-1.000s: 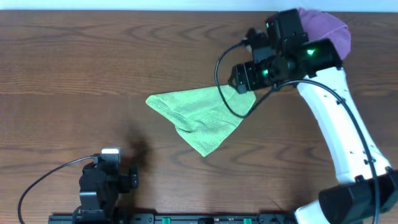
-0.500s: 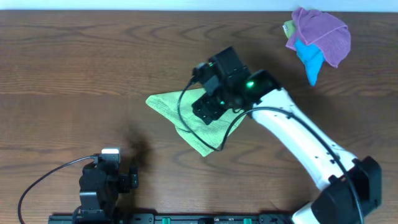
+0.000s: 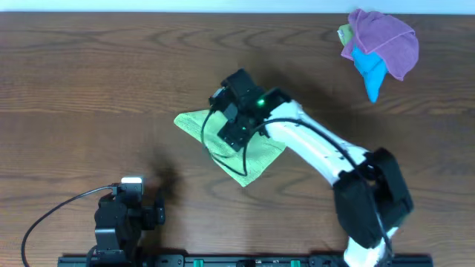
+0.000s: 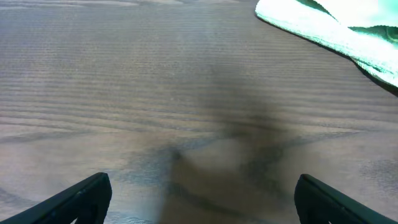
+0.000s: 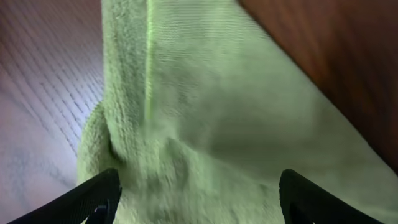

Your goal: Fold the cloth

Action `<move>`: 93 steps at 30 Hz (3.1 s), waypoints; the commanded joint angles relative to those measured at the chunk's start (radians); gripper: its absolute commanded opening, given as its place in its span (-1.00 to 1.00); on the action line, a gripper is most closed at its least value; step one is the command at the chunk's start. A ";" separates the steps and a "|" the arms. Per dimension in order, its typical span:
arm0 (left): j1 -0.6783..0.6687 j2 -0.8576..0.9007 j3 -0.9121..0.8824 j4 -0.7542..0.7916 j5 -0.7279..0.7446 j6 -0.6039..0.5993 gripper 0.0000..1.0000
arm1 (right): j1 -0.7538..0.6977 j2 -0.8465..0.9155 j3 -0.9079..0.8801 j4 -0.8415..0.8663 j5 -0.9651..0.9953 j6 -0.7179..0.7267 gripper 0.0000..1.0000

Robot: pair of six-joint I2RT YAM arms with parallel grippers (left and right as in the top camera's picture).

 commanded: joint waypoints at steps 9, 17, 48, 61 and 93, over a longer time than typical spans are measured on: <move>0.003 -0.006 -0.021 -0.032 0.007 0.003 0.90 | 0.085 0.106 -0.005 0.060 0.021 -0.022 0.55; 0.003 -0.006 -0.021 -0.032 0.007 0.003 0.91 | 0.083 0.150 -0.005 0.122 0.039 -0.018 0.37; 0.003 -0.006 -0.021 -0.032 0.030 0.003 0.91 | 0.078 0.170 0.157 0.438 0.473 -0.118 -0.98; 0.003 -0.006 -0.021 -0.032 0.030 0.003 0.90 | -0.061 0.170 0.158 0.515 0.707 -0.150 -0.97; 0.003 -0.006 -0.021 0.069 0.306 -0.084 0.91 | -0.102 0.169 0.159 0.414 0.610 -0.034 0.98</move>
